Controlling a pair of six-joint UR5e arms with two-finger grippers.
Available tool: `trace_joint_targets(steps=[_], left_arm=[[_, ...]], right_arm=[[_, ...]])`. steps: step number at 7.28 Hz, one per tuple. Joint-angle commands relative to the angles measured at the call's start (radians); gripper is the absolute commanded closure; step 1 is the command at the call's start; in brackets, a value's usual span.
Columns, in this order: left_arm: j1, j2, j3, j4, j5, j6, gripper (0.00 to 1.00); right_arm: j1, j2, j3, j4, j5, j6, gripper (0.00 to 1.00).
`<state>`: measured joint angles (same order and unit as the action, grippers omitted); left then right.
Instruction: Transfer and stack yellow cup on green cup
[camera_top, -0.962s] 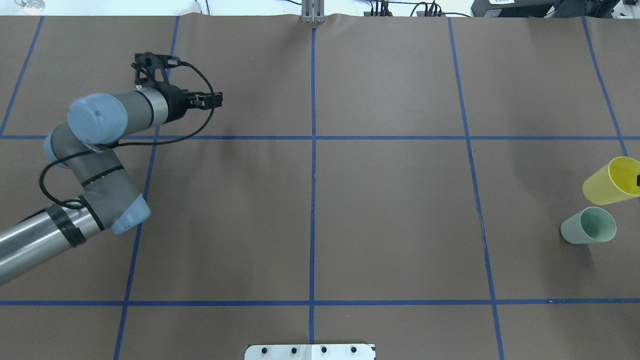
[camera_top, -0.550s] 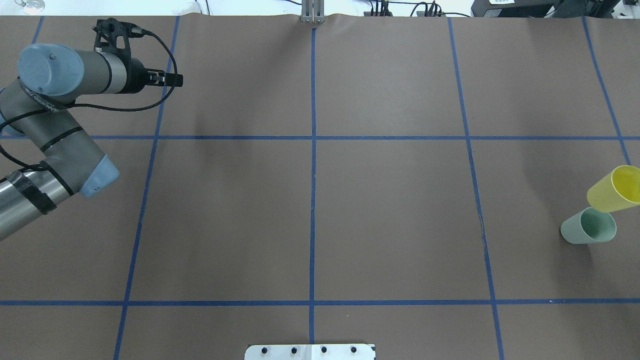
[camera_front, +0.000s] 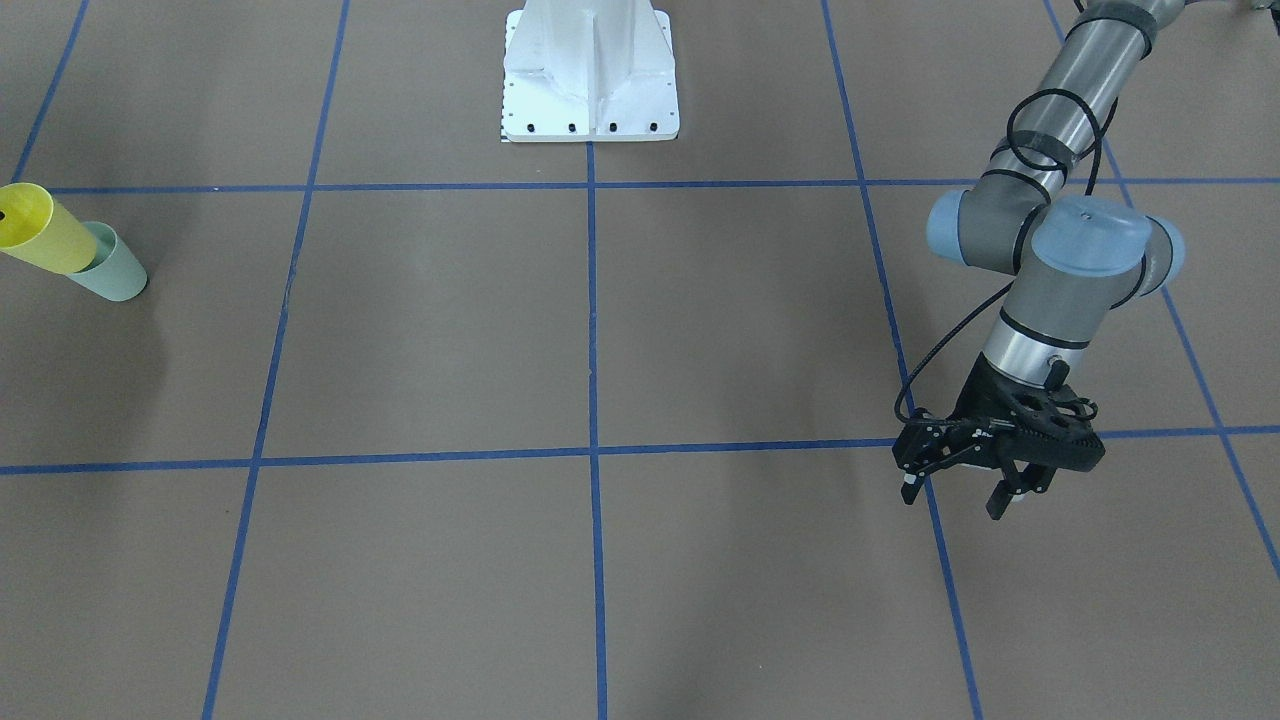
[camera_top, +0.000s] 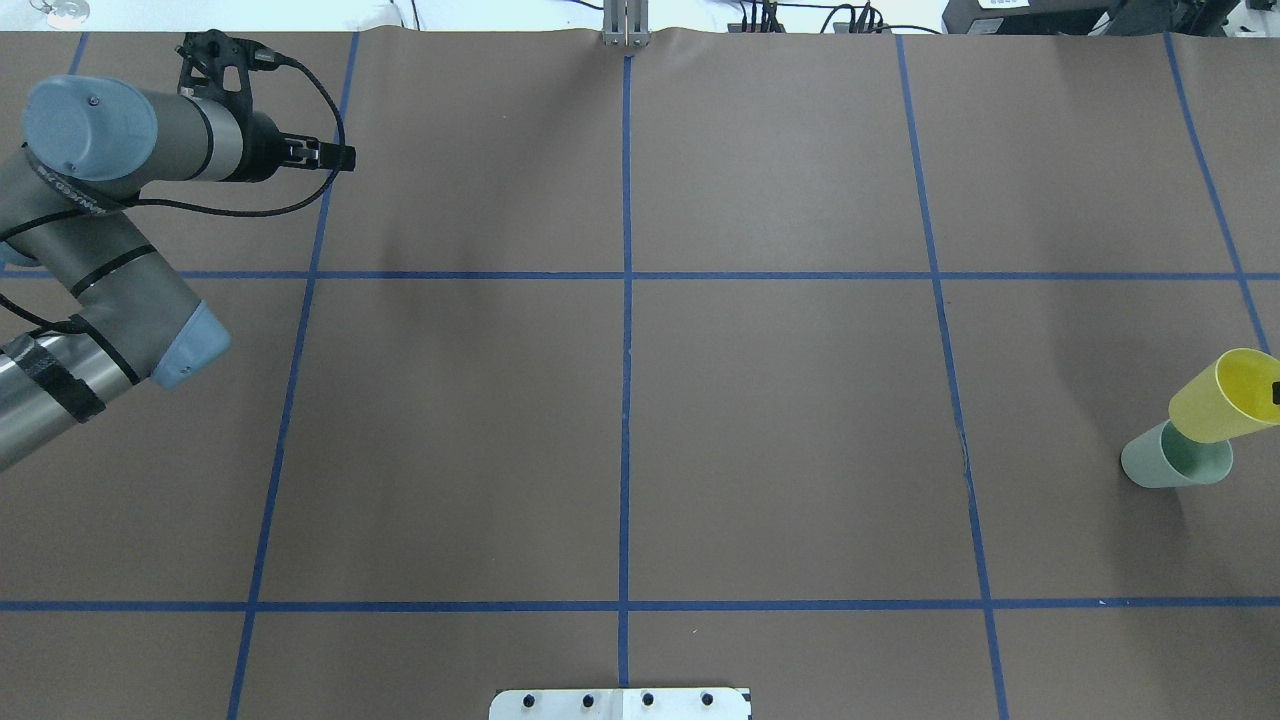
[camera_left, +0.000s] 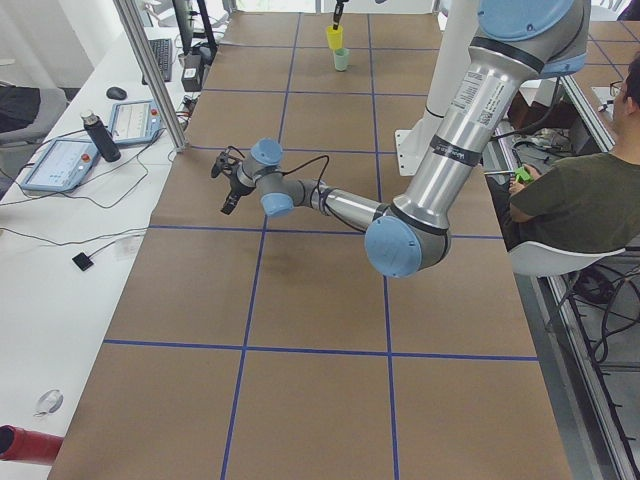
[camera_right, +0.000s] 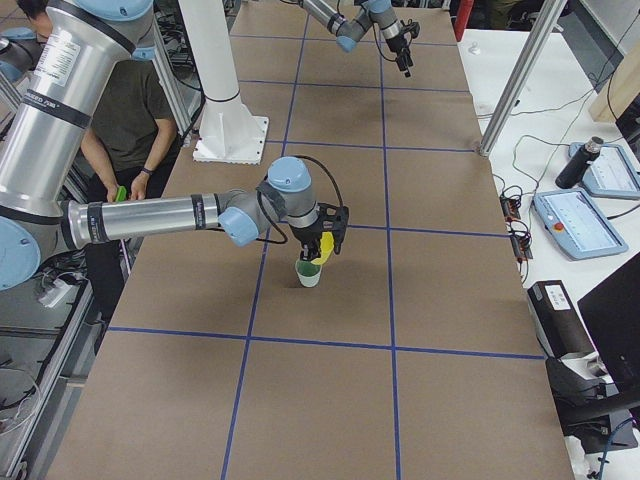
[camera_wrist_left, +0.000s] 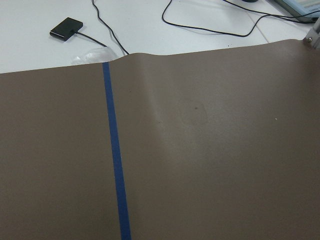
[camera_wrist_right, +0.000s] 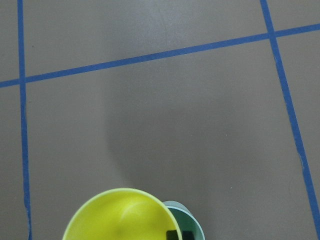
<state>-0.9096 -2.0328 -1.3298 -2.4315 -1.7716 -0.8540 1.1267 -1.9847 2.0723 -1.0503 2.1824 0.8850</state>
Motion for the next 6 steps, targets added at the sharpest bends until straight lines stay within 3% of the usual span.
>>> trace_joint_targets(steps=[1, 6], left_arm=[[0.0, -0.001, 0.0, 0.002, 0.0, -0.002, 0.0], [0.0, -0.003, -0.003, 0.0, 0.0, -0.011, 0.0]], right_arm=[[-0.018, -0.011, -0.012, 0.016, 0.0, 0.003, 1.0], [-0.028, -0.039, -0.027, 0.045, 0.0, -0.003, 1.0]])
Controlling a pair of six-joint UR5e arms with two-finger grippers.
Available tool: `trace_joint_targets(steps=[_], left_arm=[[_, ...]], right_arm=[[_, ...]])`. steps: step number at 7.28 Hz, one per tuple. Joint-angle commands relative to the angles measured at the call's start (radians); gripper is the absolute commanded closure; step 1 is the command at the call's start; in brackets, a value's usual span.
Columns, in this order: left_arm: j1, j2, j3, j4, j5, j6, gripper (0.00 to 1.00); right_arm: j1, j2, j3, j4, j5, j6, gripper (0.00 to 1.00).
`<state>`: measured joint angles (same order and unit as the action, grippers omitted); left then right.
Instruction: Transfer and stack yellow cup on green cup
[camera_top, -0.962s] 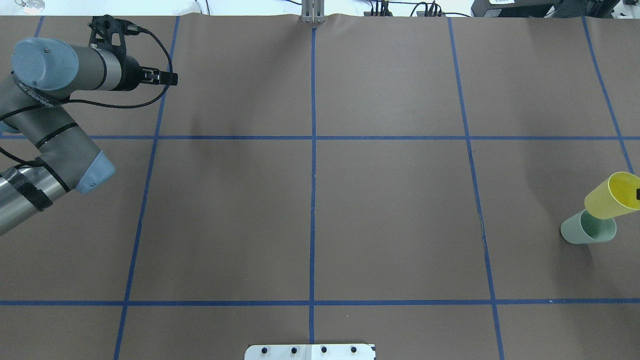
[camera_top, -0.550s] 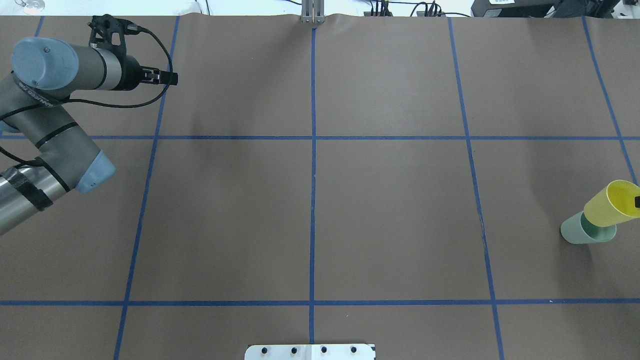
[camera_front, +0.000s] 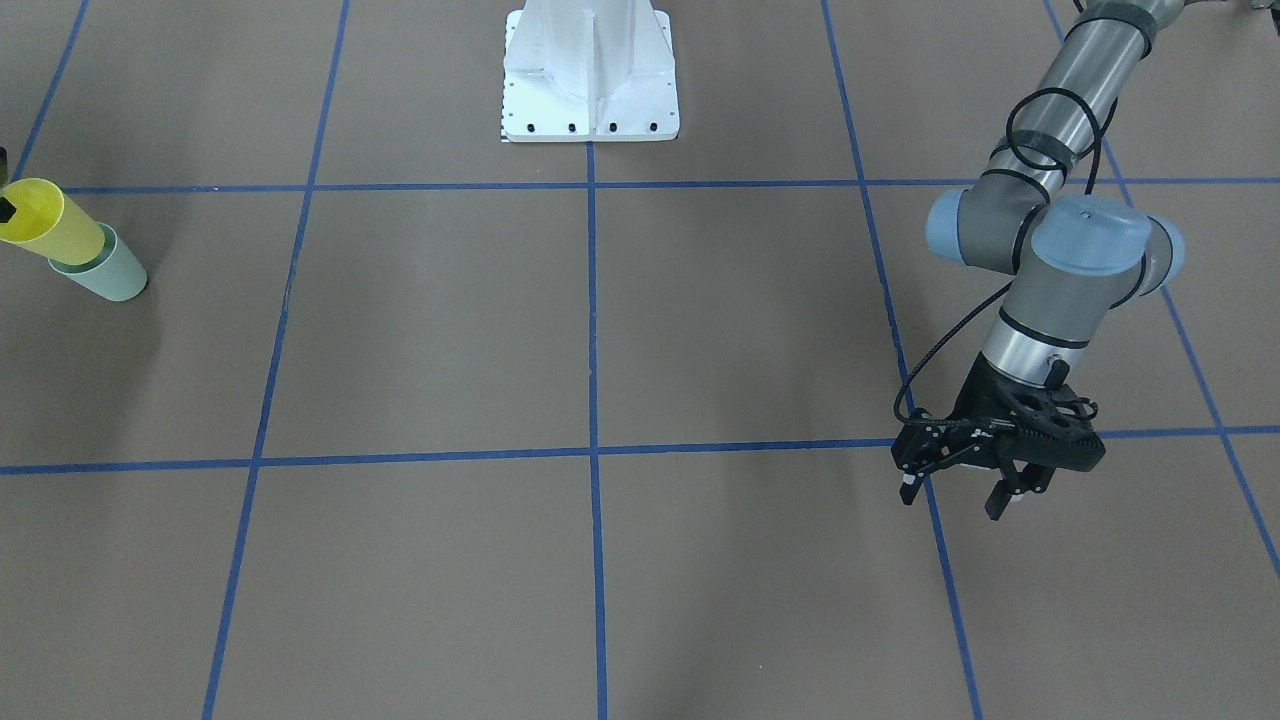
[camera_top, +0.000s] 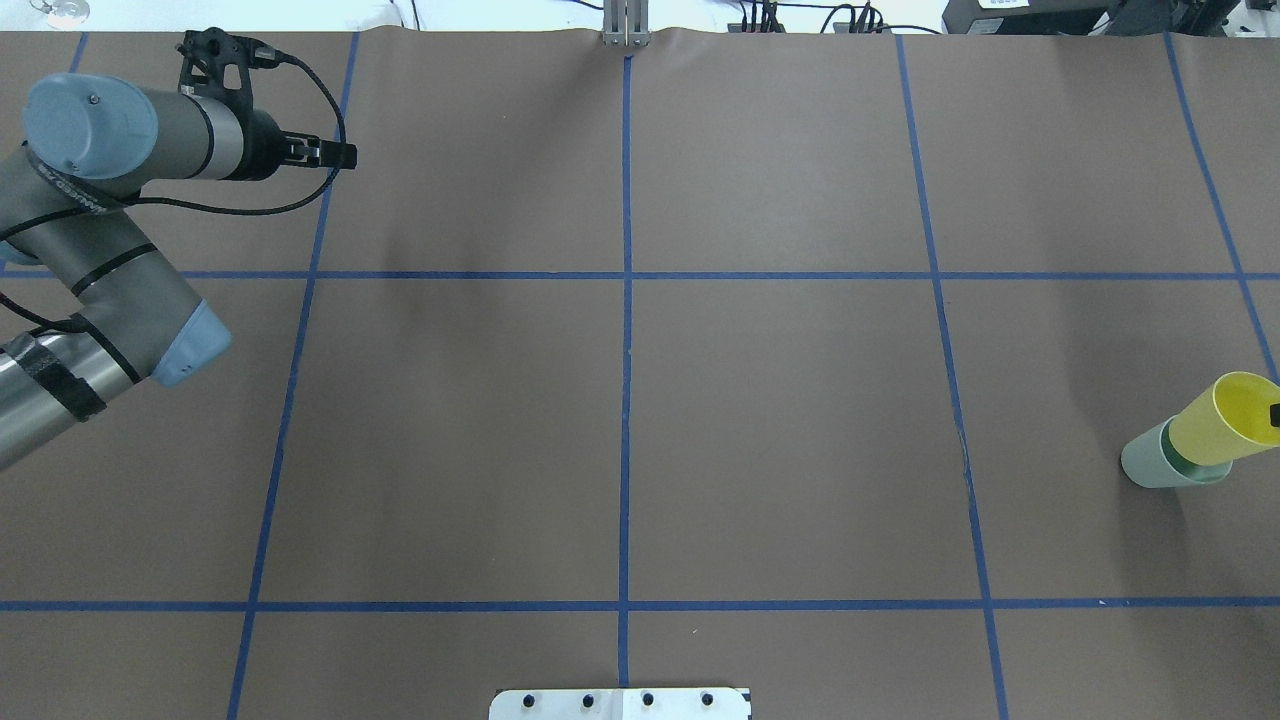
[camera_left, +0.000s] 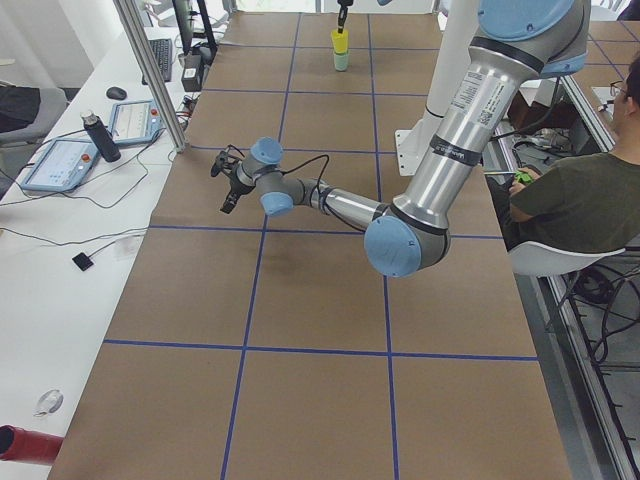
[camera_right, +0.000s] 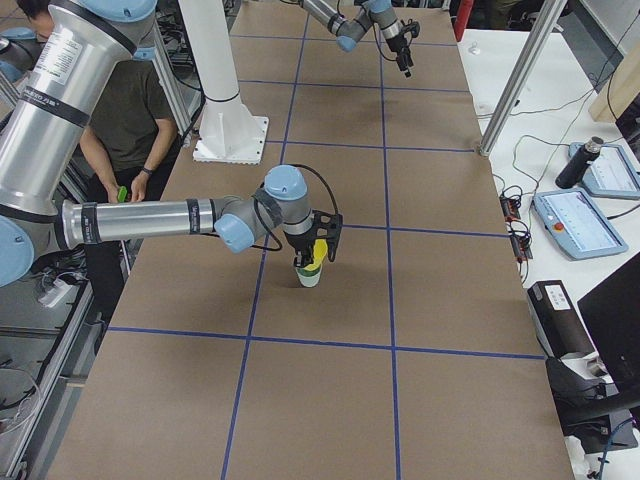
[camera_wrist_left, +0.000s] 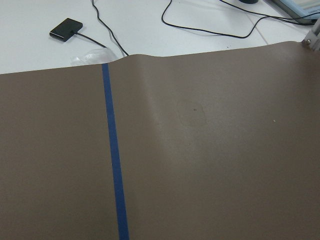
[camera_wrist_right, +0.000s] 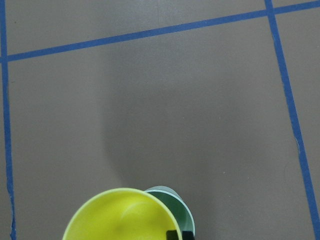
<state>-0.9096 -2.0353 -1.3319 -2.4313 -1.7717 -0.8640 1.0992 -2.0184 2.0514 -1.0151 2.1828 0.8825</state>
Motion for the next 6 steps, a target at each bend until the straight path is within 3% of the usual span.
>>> trace_joint_targets(steps=[1, 6], left_arm=[[0.0, 0.0, -0.001, 0.0, 0.0, -0.001, 0.0], [0.0, 0.003, -0.003, 0.0, 0.0, -0.001, 0.0]], right_arm=[[-0.005, -0.005, -0.008, 0.01, 0.0, 0.004, 1.0], [-0.018, 0.018, -0.027, 0.01, -0.002, 0.015, 1.0]])
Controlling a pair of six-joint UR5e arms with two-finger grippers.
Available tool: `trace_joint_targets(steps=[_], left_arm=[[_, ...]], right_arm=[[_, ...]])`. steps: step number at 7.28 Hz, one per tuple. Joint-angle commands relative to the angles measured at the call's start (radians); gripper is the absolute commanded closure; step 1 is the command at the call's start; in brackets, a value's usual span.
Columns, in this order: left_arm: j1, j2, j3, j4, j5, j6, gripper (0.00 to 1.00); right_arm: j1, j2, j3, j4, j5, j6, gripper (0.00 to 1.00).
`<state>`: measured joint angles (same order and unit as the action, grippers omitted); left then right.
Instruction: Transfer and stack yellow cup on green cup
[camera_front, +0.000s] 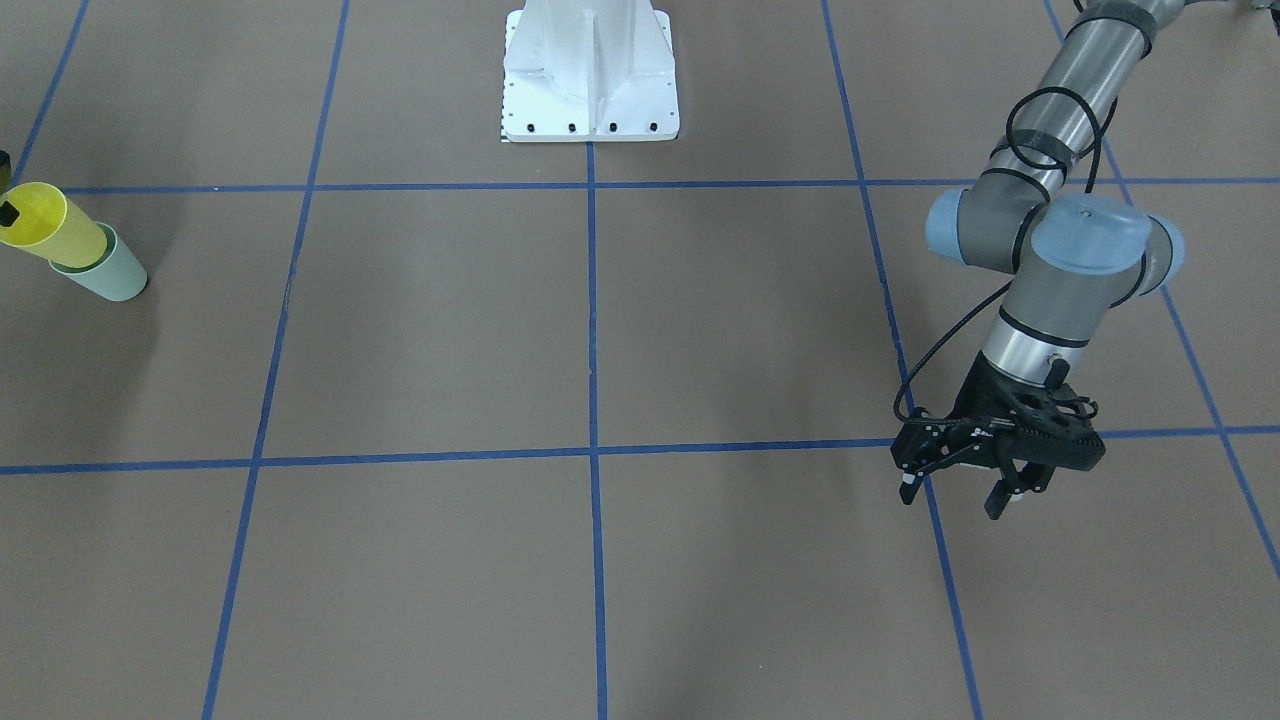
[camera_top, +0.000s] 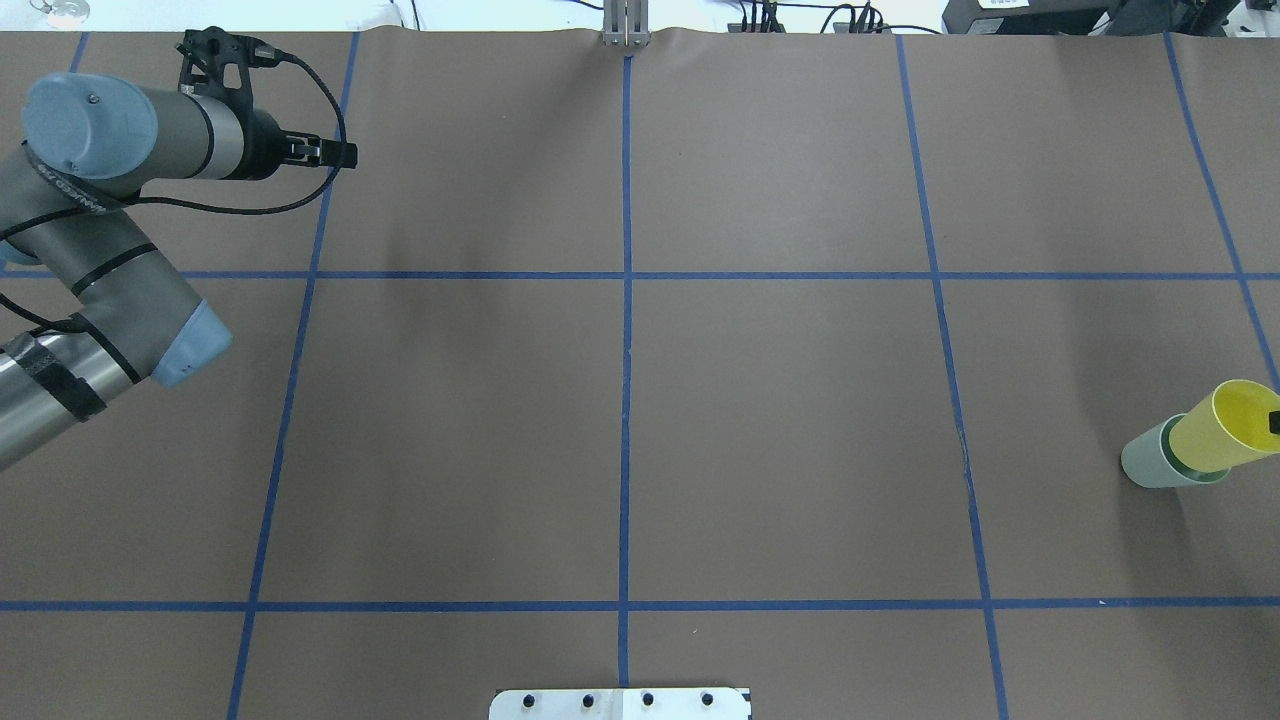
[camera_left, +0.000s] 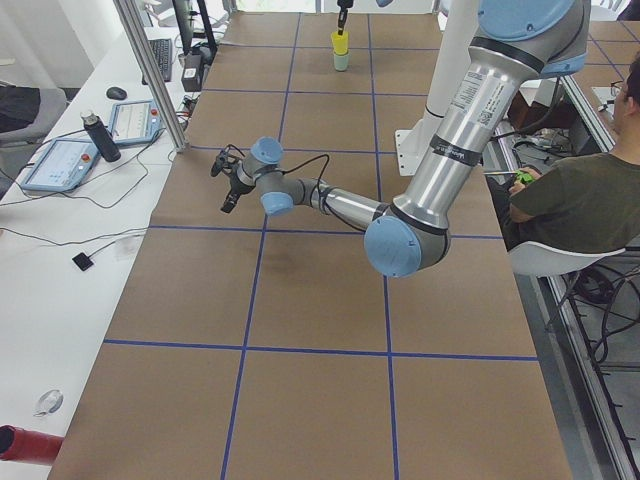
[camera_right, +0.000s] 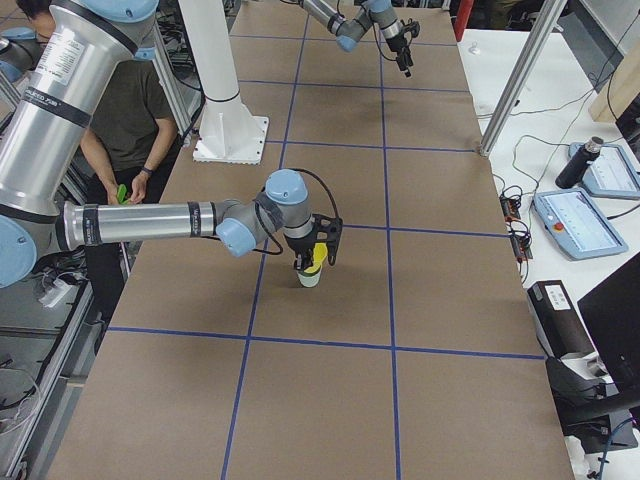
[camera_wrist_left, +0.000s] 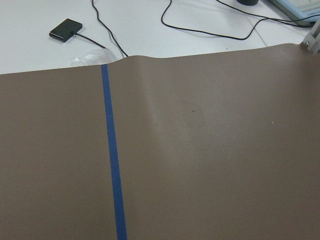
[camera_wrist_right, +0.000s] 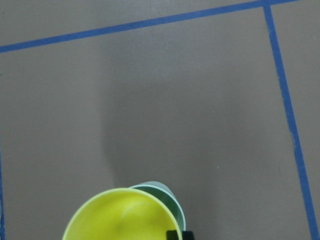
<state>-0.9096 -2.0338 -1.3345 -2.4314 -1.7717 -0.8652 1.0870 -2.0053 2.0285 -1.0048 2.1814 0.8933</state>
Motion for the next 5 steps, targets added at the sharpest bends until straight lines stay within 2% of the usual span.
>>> trace_joint_targets(steps=[1, 2, 3, 4, 5], left_arm=[[0.0, 0.0, 0.0, 0.0, 0.0, 0.0, 0.0], [0.0, 0.001, 0.0, 0.0, 0.0, 0.0, 0.0], [0.0, 0.0, 0.0, 0.0, 0.0, 0.0, 0.0], [0.0, 0.0, 0.0, 0.0, 0.0, 0.0, 0.0], [-0.002, 0.0, 0.0, 0.0, 0.0, 0.0, 0.0]], right_arm=[[-0.007, 0.005, -0.004, 0.0, 0.0, 0.003, 1.0], [-0.01, 0.005, -0.007, 0.0, 0.0, 0.003, 0.76], [-0.015, 0.005, -0.01, 0.0, 0.0, 0.001, 0.43], [-0.015, 0.005, -0.01, 0.002, 0.0, 0.004, 0.01], [-0.015, 0.007, -0.01, 0.008, 0.0, 0.003, 0.0]])
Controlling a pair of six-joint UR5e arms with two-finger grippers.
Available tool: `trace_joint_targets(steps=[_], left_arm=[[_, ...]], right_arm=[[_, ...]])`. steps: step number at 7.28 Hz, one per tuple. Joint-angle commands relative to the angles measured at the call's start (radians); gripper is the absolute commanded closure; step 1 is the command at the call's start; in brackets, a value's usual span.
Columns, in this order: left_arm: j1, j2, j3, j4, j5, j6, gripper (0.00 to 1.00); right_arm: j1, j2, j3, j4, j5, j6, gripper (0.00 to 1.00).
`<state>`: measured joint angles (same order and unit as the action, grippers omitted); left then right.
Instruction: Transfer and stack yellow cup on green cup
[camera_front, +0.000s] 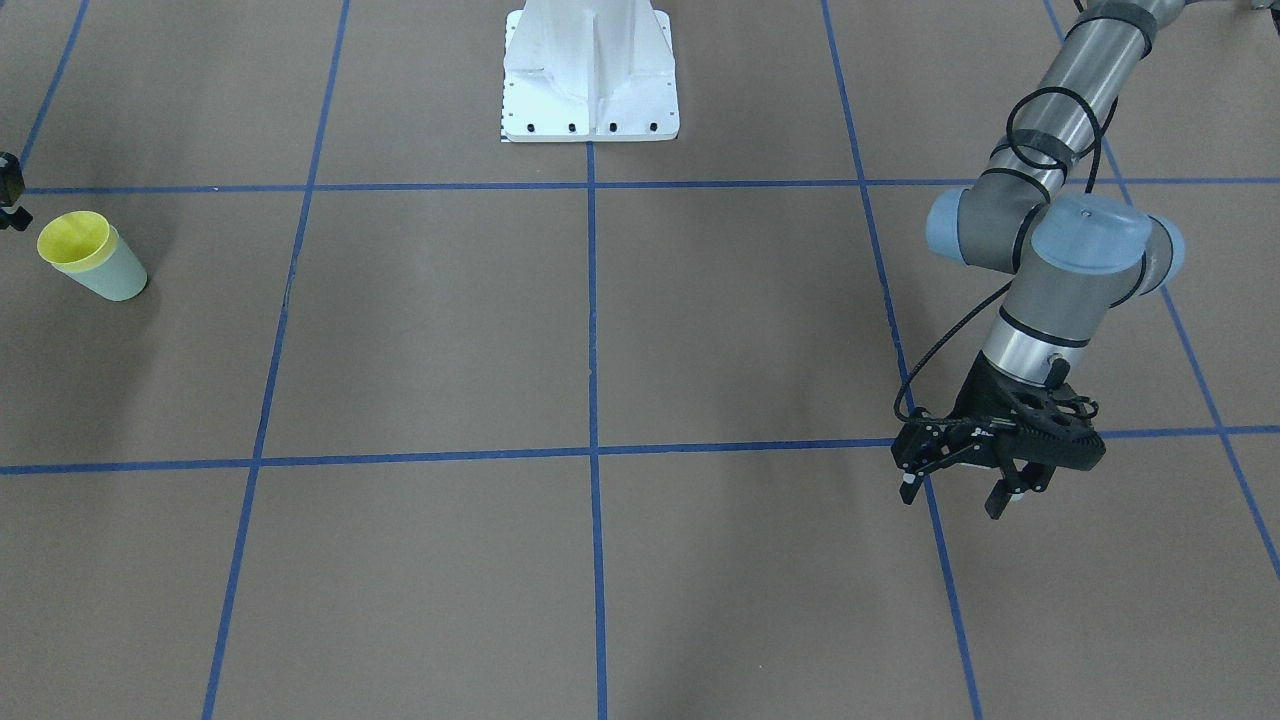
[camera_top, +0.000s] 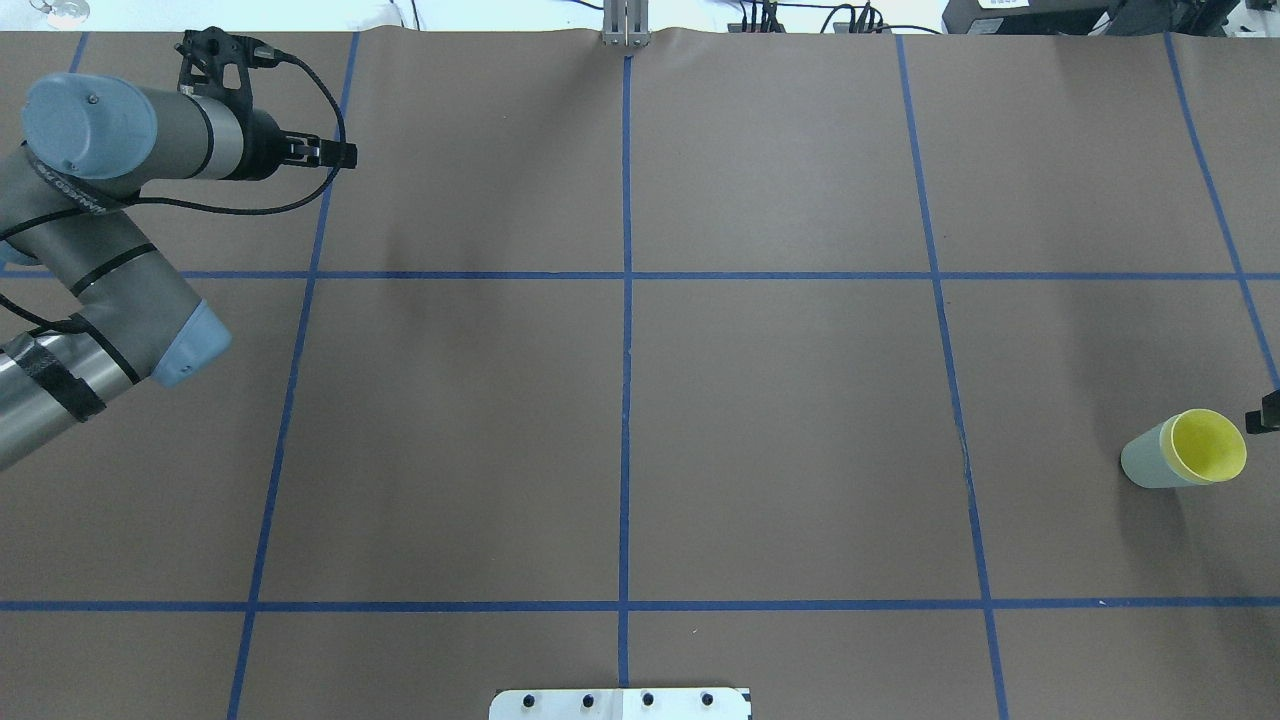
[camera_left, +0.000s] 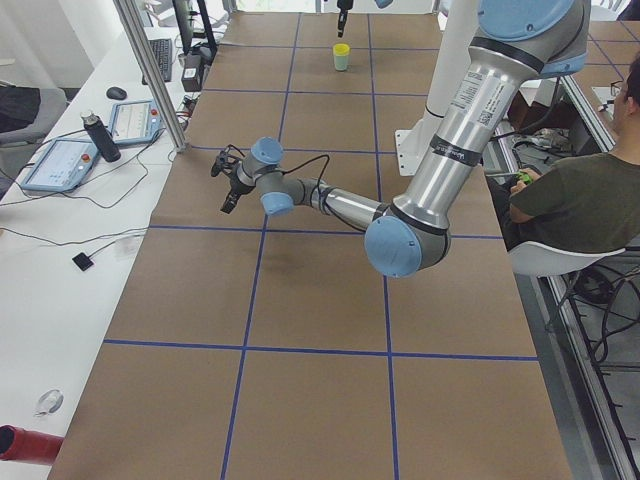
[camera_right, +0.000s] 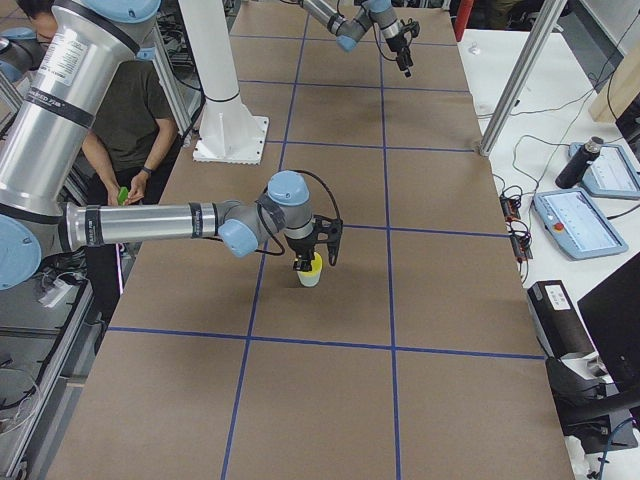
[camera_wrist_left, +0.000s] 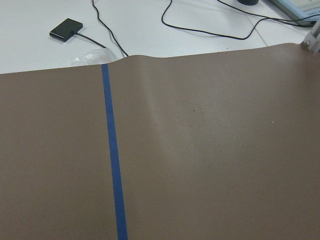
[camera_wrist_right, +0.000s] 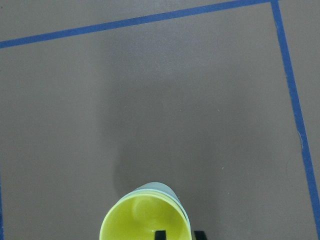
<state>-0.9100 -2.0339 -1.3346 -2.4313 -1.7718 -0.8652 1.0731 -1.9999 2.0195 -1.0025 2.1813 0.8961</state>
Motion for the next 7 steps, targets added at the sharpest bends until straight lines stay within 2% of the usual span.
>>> trace_joint_targets(steps=[1, 3, 5, 7], left_arm=[[-0.012, 0.0, 0.0, 0.006, -0.003, 0.009, 0.0], [-0.085, -0.005, 0.0, 0.113, -0.105, 0.05, 0.0], [-0.182, -0.014, 0.0, 0.269, -0.167, 0.242, 0.0], [-0.307, 0.015, -0.003, 0.337, -0.332, 0.398, 0.0]], right_arm=[[0.001, 0.007, -0.002, 0.016, -0.002, 0.0, 0.0], [0.004, 0.08, -0.043, 0.018, -0.012, -0.012, 0.0], [0.026, 0.202, -0.143, 0.018, -0.014, -0.02, 0.0], [0.056, 0.243, -0.177, 0.009, -0.009, -0.054, 0.0]])
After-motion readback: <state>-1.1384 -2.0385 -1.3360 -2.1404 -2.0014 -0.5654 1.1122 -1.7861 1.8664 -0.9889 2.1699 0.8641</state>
